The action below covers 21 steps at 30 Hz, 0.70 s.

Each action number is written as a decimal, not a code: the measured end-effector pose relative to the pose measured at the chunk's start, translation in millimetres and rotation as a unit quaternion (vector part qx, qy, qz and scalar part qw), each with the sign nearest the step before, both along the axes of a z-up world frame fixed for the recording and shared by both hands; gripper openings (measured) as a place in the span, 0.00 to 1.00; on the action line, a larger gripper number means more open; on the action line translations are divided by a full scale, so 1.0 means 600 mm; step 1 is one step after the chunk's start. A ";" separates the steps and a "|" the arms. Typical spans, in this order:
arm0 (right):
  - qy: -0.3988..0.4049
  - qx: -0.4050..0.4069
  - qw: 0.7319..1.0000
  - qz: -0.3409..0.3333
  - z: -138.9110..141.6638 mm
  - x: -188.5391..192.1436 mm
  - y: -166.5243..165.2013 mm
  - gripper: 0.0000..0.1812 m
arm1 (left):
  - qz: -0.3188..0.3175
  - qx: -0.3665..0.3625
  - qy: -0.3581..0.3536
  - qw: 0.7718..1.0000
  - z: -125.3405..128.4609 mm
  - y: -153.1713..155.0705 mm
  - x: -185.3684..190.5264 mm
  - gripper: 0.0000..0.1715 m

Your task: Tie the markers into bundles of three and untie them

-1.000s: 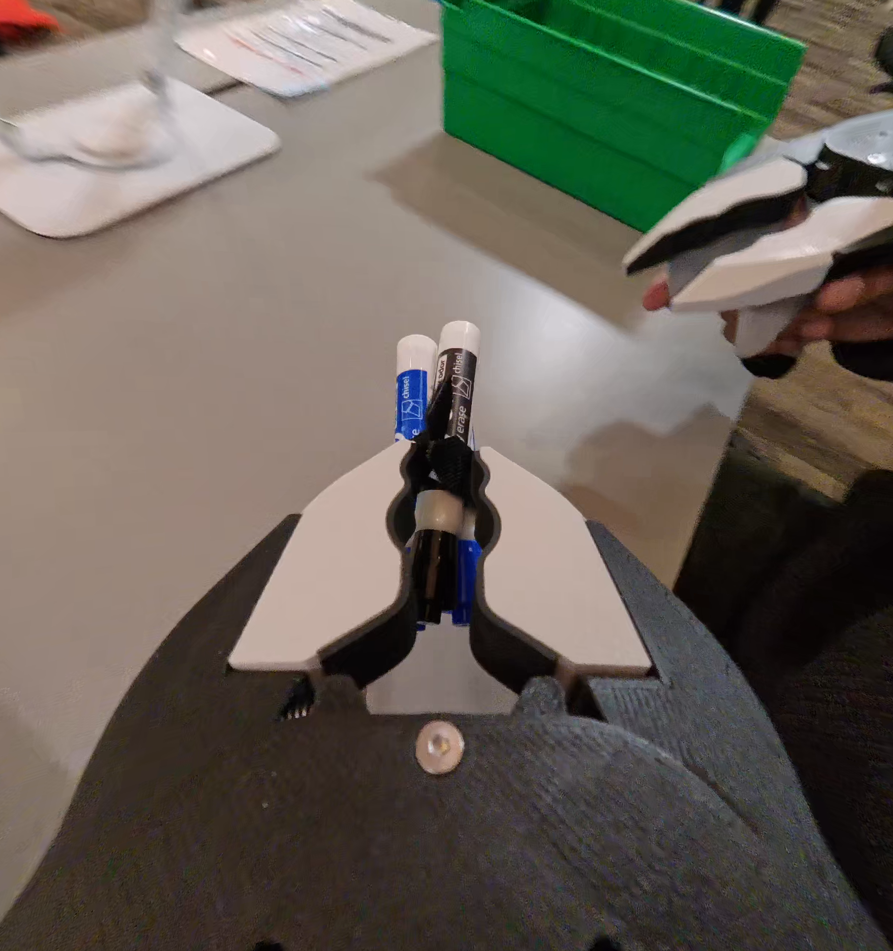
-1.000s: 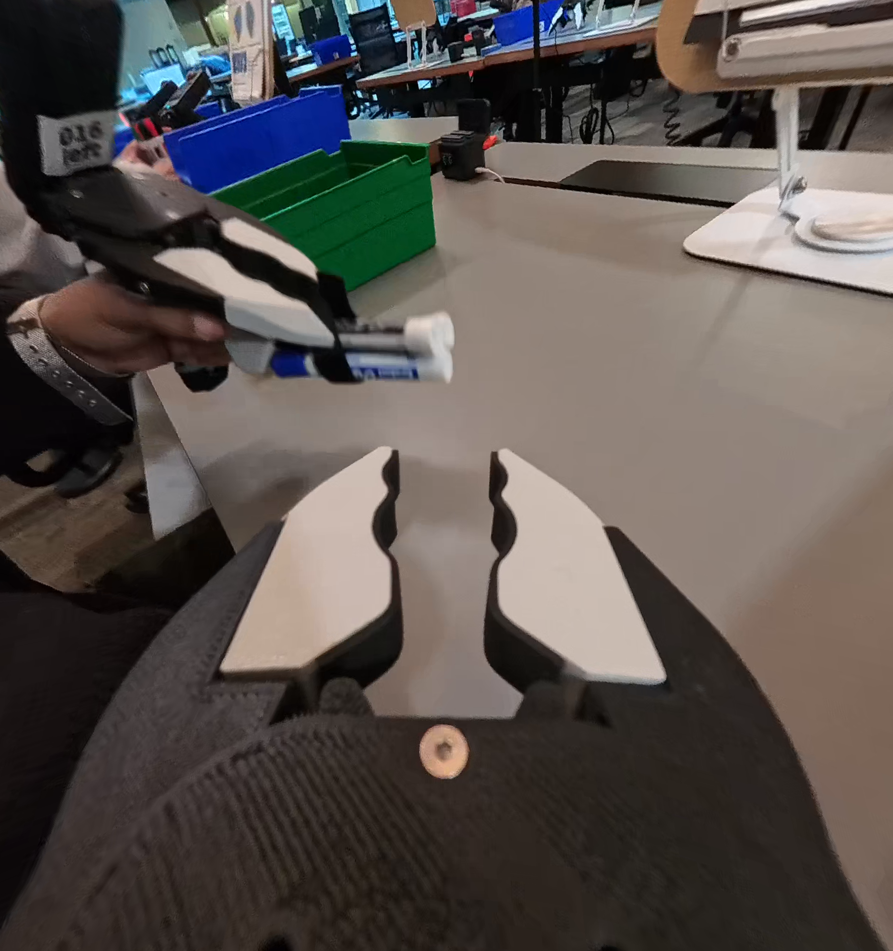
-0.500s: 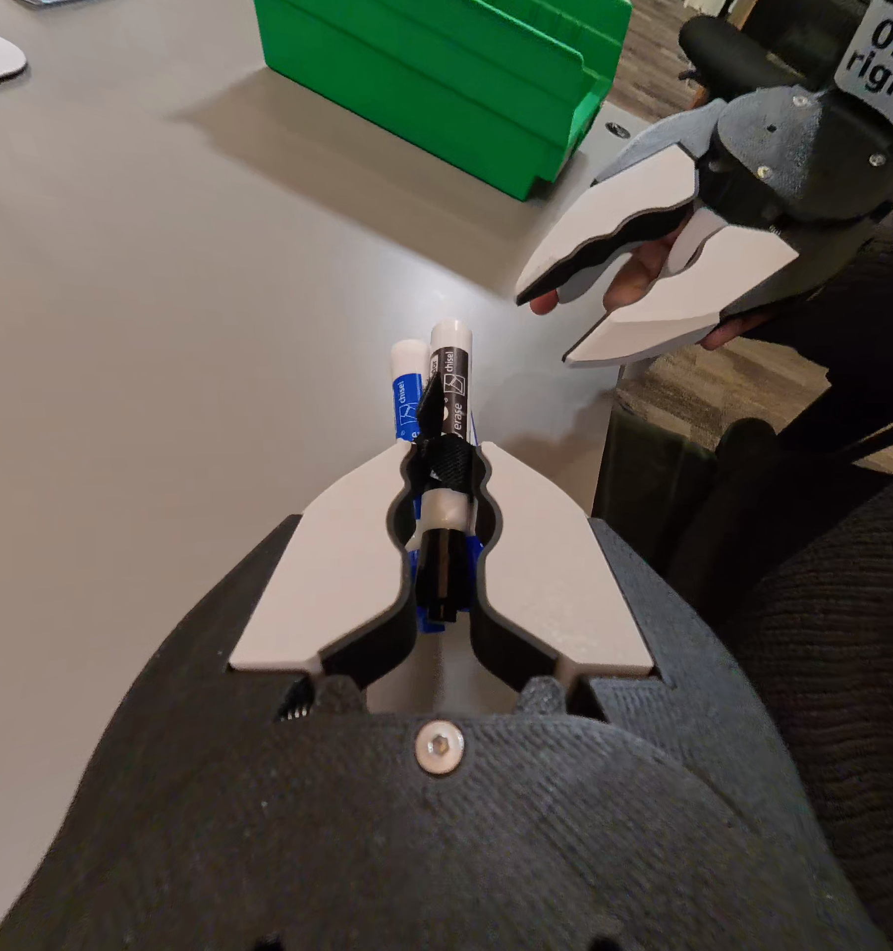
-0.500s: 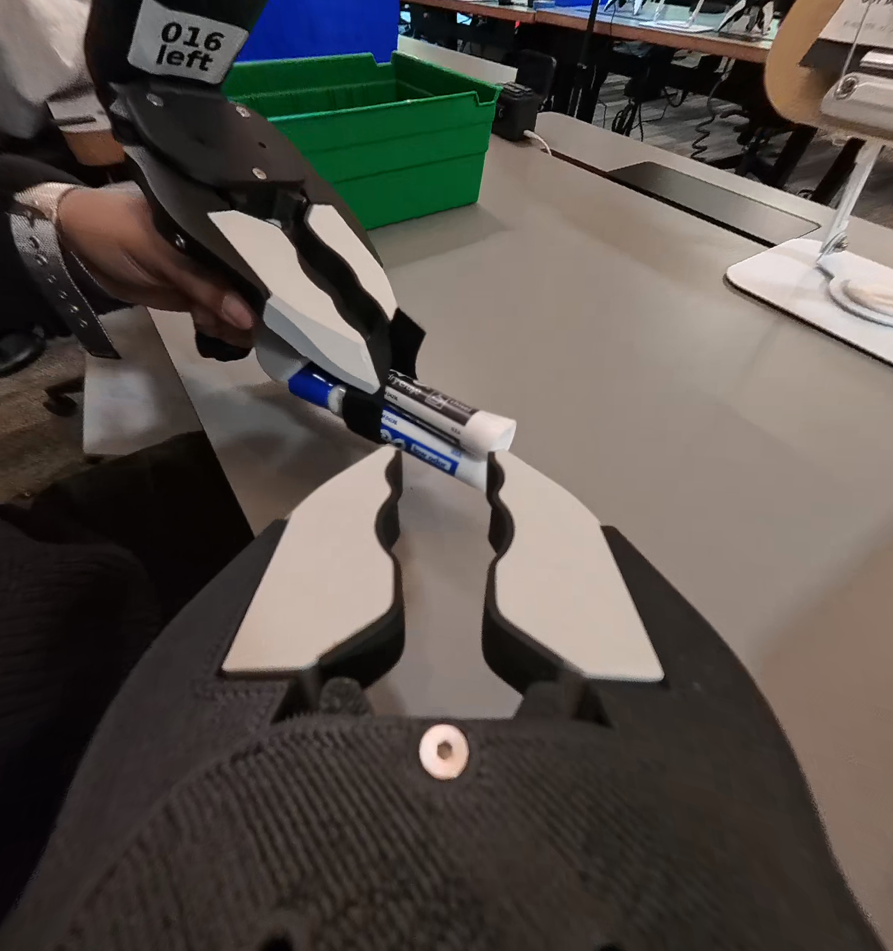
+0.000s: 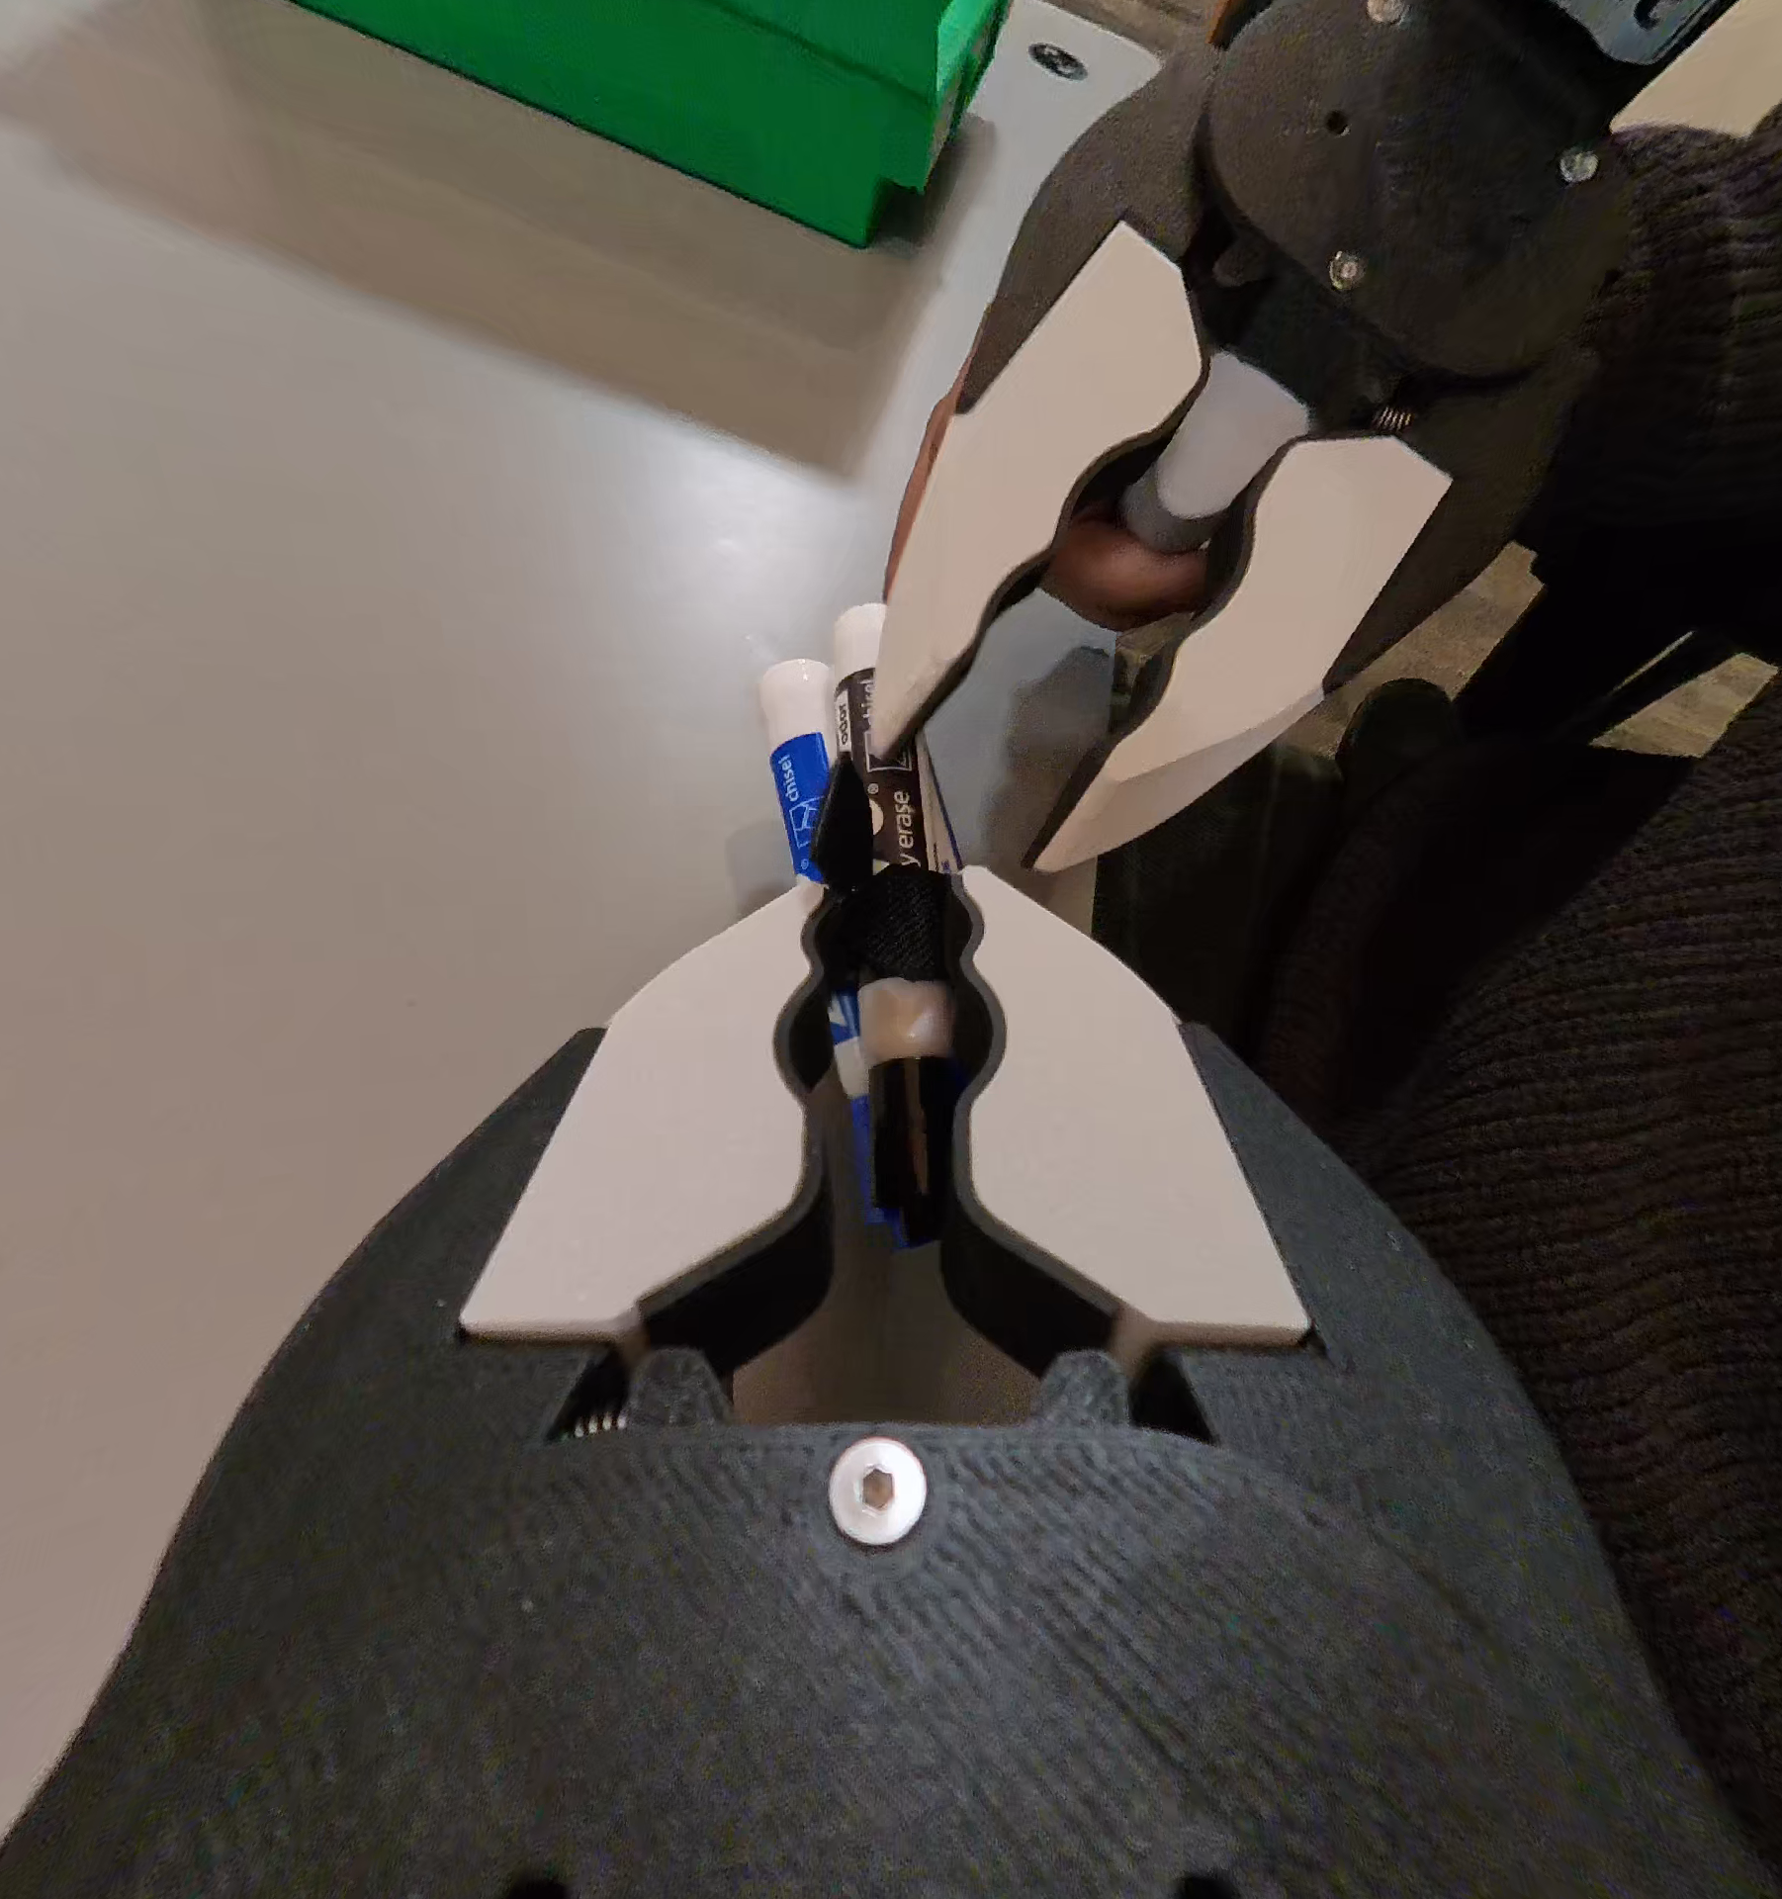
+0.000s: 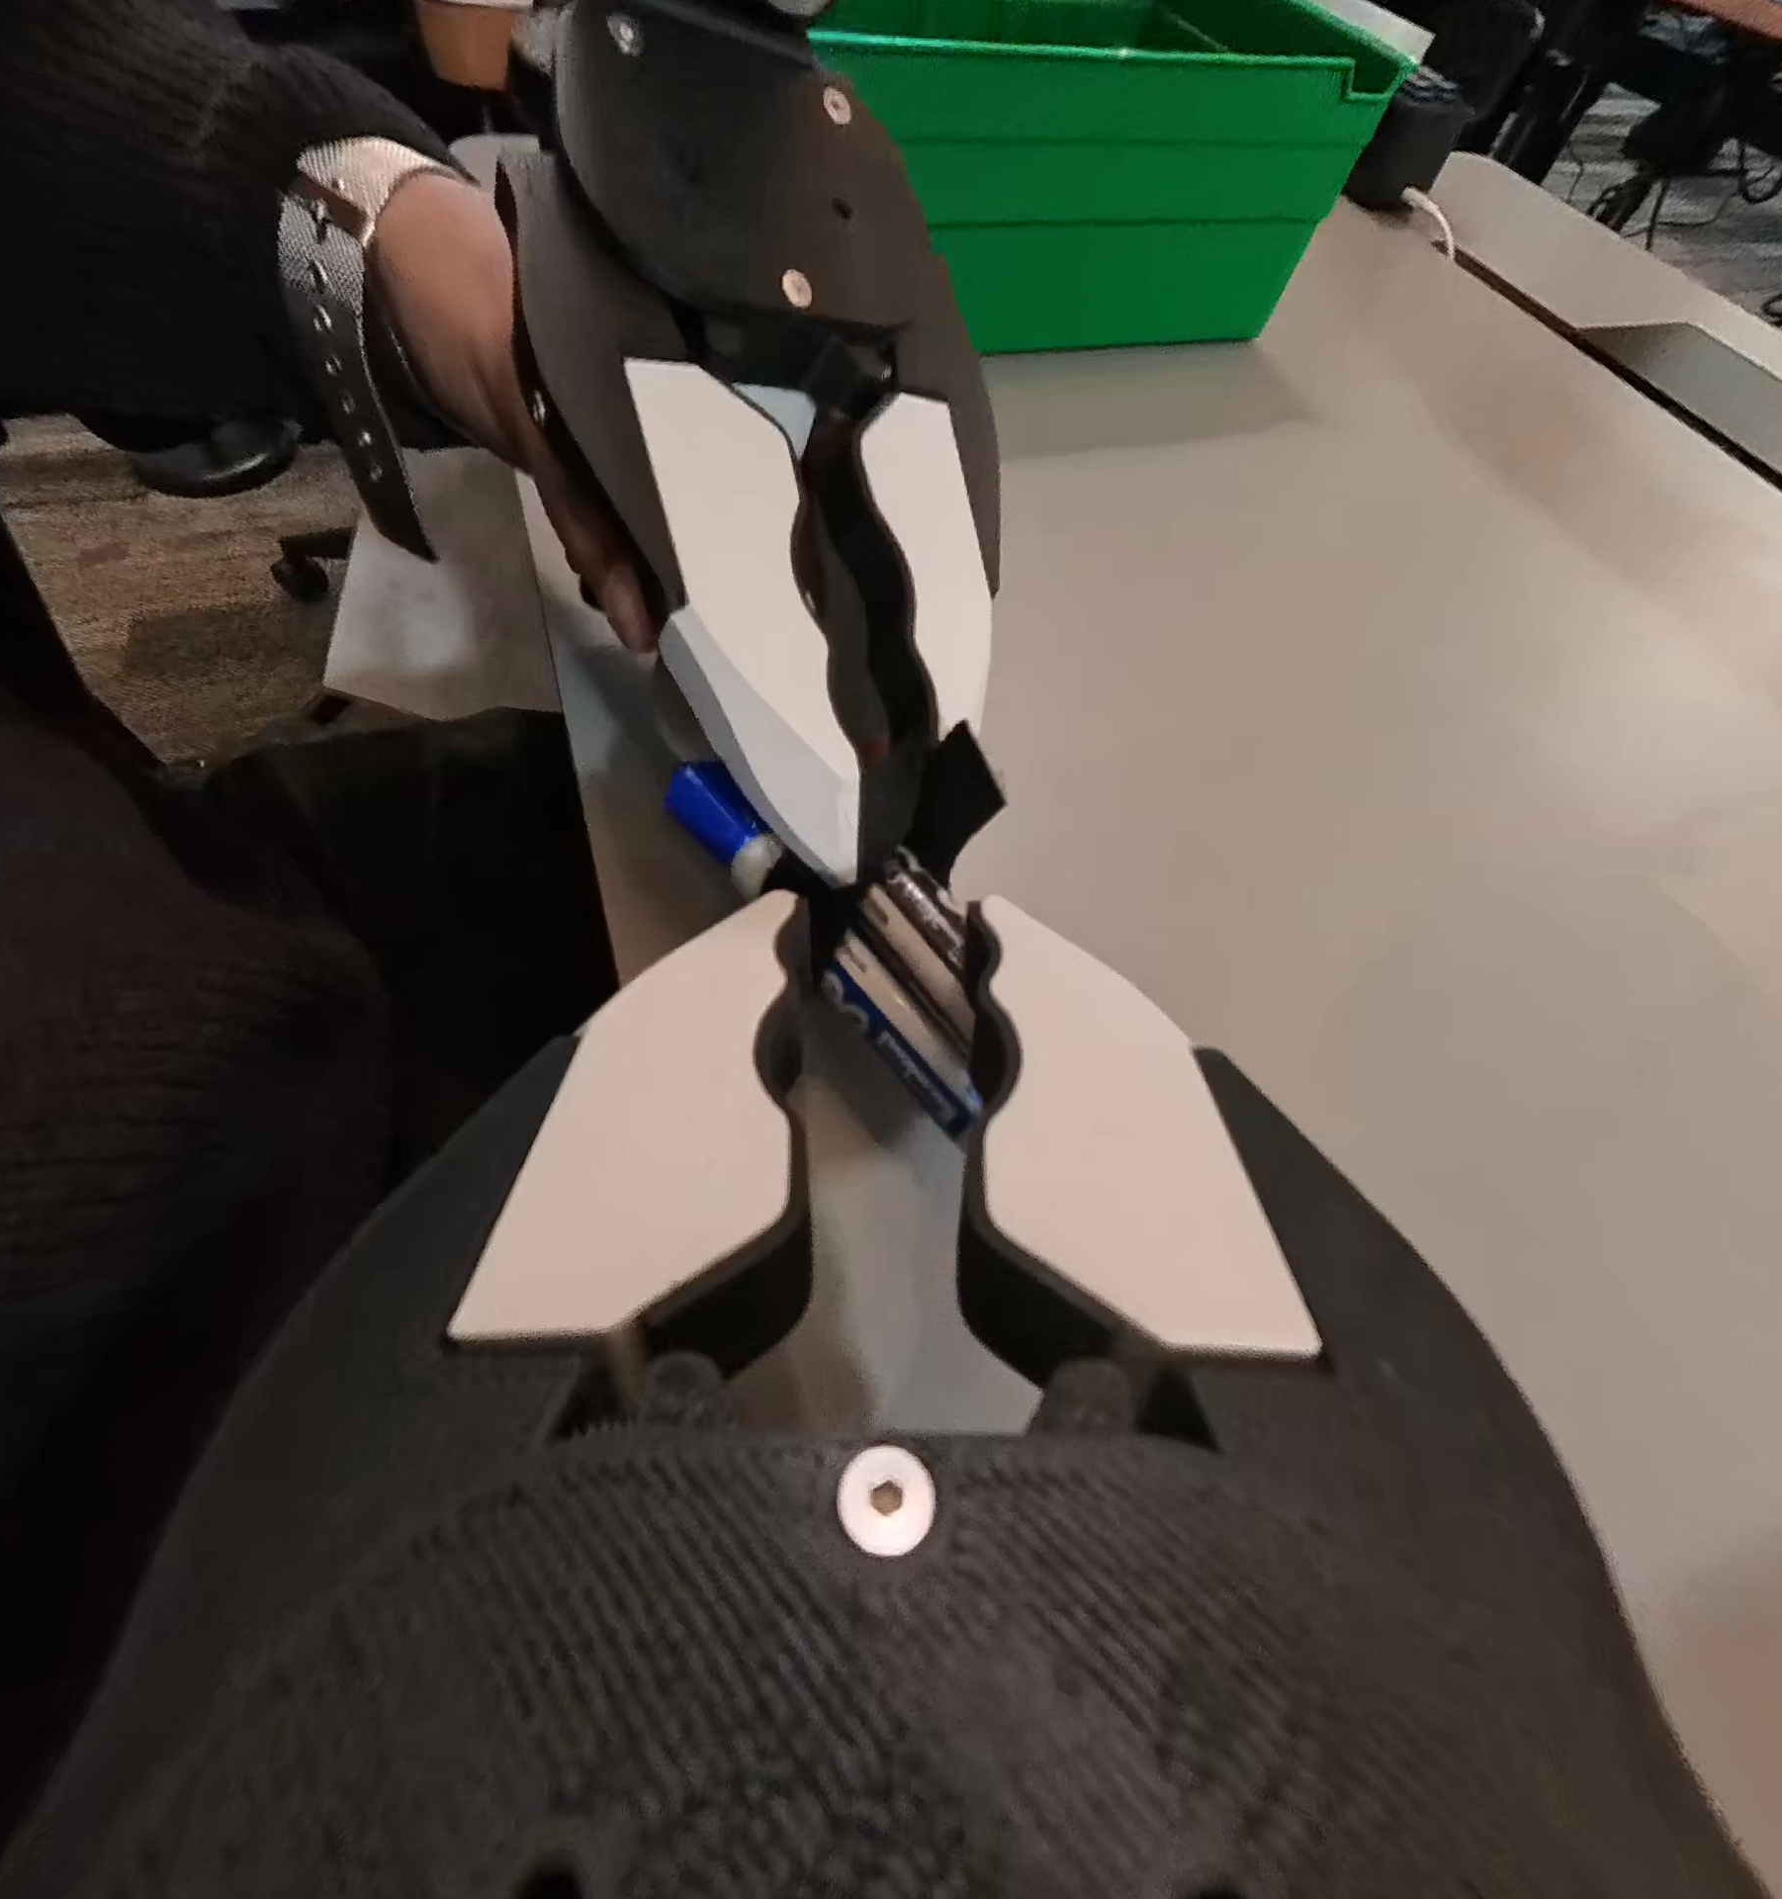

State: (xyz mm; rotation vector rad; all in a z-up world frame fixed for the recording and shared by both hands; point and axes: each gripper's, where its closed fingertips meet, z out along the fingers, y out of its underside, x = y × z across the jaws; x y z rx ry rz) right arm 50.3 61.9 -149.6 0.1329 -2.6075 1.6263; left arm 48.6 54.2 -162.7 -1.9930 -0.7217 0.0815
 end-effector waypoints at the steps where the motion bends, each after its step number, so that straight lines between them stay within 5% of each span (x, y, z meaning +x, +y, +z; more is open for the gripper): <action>1: 0.002 -0.002 1.000 -0.004 0.002 -0.002 -0.001 0.17 | 0.001 -0.005 0.005 1.000 0.000 0.000 0.000 0.12; 7: -0.027 -0.027 0.999 -0.021 0.025 -0.014 -0.007 0.15 | -0.007 -0.029 0.019 0.999 -0.005 0.006 0.006 0.12; 15: -0.115 0.043 0.992 -0.003 -0.018 0.003 -0.011 0.15 | -0.024 -0.089 0.045 0.995 -0.023 0.019 0.018 0.11; 21: -0.119 0.063 0.991 0.019 -0.028 0.011 -0.009 0.06 | -0.026 -0.078 0.029 0.996 -0.023 0.022 0.021 0.11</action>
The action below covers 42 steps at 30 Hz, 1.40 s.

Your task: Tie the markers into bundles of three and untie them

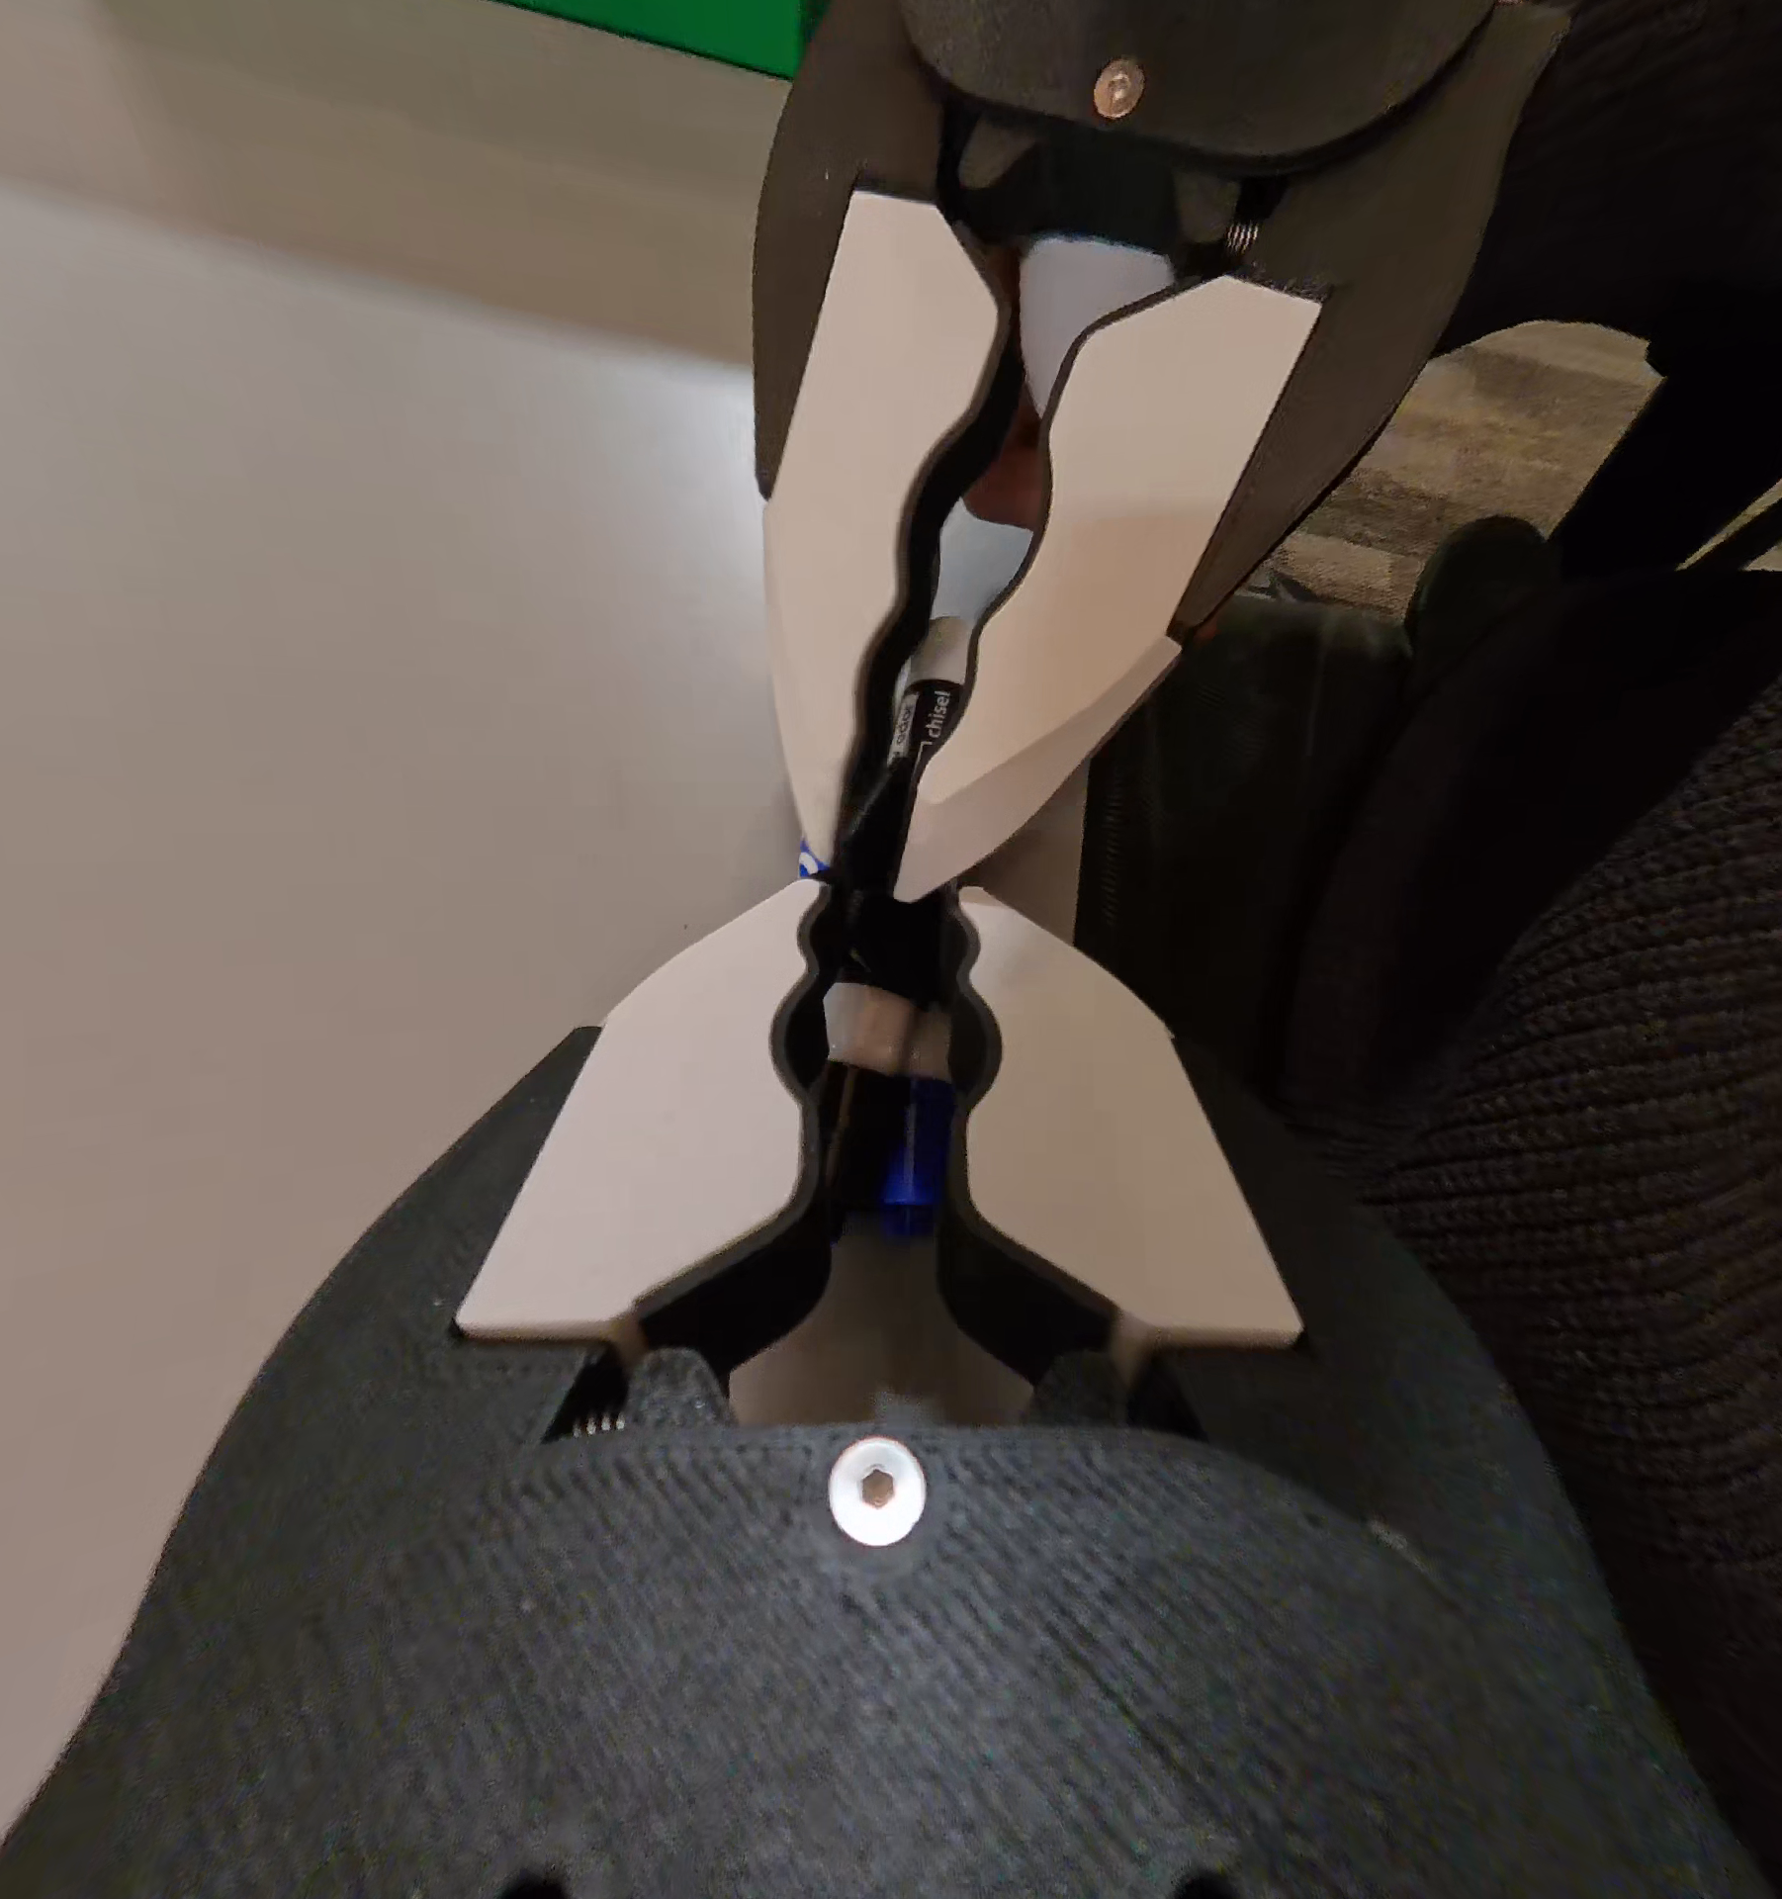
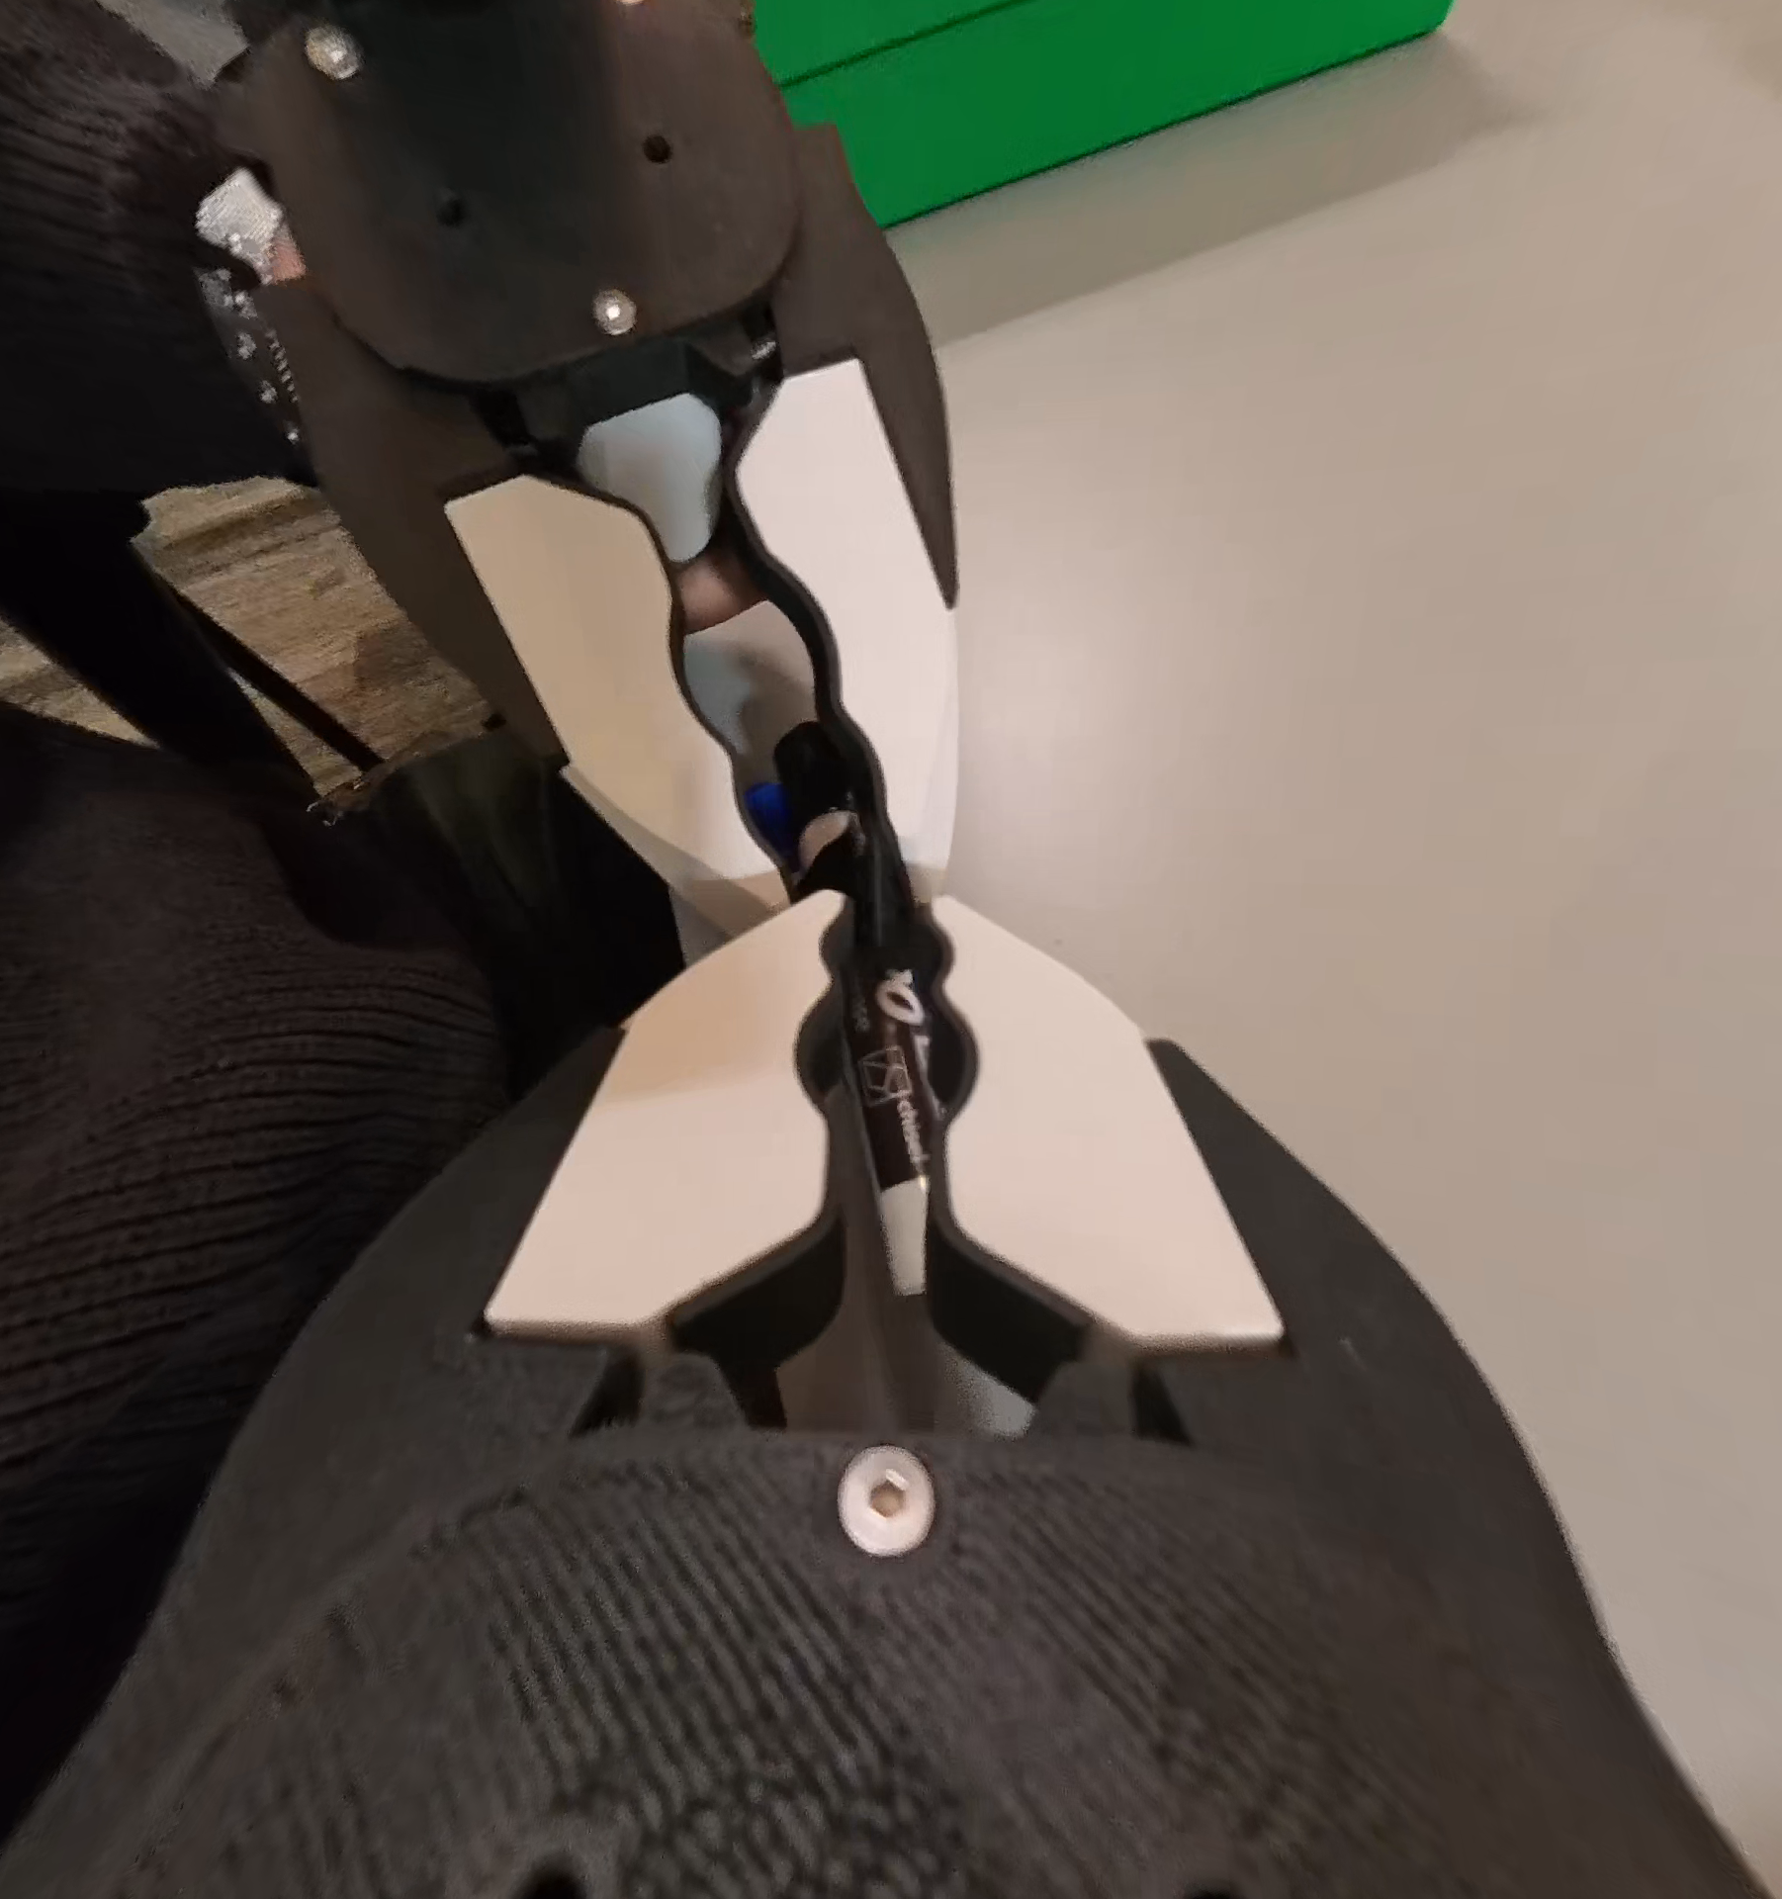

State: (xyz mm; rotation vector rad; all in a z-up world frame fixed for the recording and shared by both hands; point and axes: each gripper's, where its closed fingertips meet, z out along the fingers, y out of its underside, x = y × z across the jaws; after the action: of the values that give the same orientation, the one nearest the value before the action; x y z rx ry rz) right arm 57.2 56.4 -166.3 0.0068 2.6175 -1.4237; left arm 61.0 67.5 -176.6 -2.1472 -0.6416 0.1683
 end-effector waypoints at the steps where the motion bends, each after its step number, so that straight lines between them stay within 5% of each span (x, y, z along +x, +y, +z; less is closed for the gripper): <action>1: 0.004 0.002 1.000 0.011 0.000 0.005 0.001 0.03 | -0.005 0.006 -0.005 1.000 0.002 0.002 0.002 0.11; 17: -0.022 0.025 0.998 0.045 -0.001 0.019 0.013 0.02 | -0.032 0.107 -0.055 0.992 0.017 0.002 0.014 0.04; 42: -0.088 -0.032 0.993 0.077 0.024 0.036 0.017 0.02 | -0.078 0.135 -0.036 0.987 0.036 0.015 0.033 0.03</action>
State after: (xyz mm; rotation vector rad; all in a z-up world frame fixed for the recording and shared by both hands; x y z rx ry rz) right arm 78.8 66.5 -152.2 -0.0727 2.3757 -1.3865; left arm 80.6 76.2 -155.2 -1.9365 -0.5031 -0.0795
